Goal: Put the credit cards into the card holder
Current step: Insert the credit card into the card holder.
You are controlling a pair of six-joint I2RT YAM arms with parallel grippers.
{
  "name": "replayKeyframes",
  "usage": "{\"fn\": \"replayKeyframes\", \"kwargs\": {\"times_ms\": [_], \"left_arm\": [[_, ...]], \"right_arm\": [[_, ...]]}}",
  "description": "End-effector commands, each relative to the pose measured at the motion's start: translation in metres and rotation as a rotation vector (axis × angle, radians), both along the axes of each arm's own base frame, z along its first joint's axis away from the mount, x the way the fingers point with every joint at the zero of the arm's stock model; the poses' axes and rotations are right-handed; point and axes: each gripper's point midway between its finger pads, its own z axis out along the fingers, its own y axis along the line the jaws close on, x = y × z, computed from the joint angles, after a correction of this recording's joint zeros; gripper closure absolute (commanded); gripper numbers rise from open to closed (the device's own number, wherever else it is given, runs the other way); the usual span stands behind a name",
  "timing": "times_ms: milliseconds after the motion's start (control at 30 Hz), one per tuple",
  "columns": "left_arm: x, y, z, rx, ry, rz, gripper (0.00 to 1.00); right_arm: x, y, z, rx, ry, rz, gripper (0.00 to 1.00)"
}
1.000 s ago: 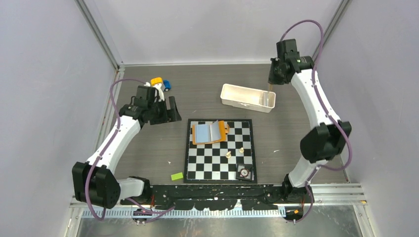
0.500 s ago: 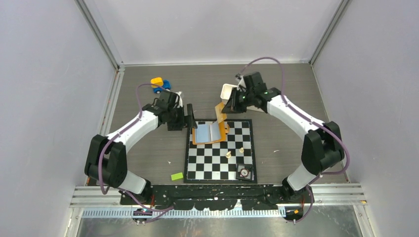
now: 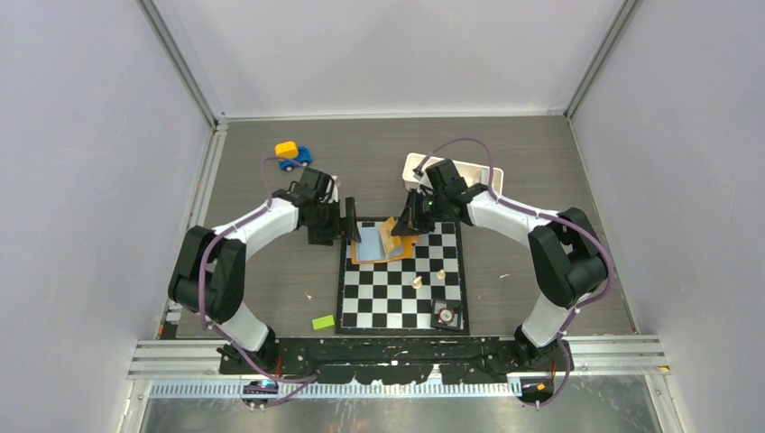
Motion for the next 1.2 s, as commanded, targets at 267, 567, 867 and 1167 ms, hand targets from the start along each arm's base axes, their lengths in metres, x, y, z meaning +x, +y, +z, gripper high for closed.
{"fn": "replayKeyframes", "kwargs": {"times_ms": [267, 567, 867, 1167], "left_arm": [[0.006, -0.013, -0.008, -0.042, 0.0, -0.043, 0.2], [0.004, -0.012, -0.019, -0.03, 0.029, -0.052, 0.32], [0.003, -0.012, -0.023, -0.024, 0.041, -0.055, 0.43], [0.002, -0.013, -0.022, -0.029, 0.044, -0.058, 0.51]], "right_arm": [[-0.006, 0.002, -0.012, 0.016, 0.014, 0.012, 0.99], [-0.007, 0.004, -0.022, 0.026, 0.03, 0.013, 1.0], [-0.007, 0.004, -0.036, 0.02, 0.046, 0.012, 1.0], [0.0, 0.005, -0.05, 0.013, -0.011, -0.011, 1.0]]}}
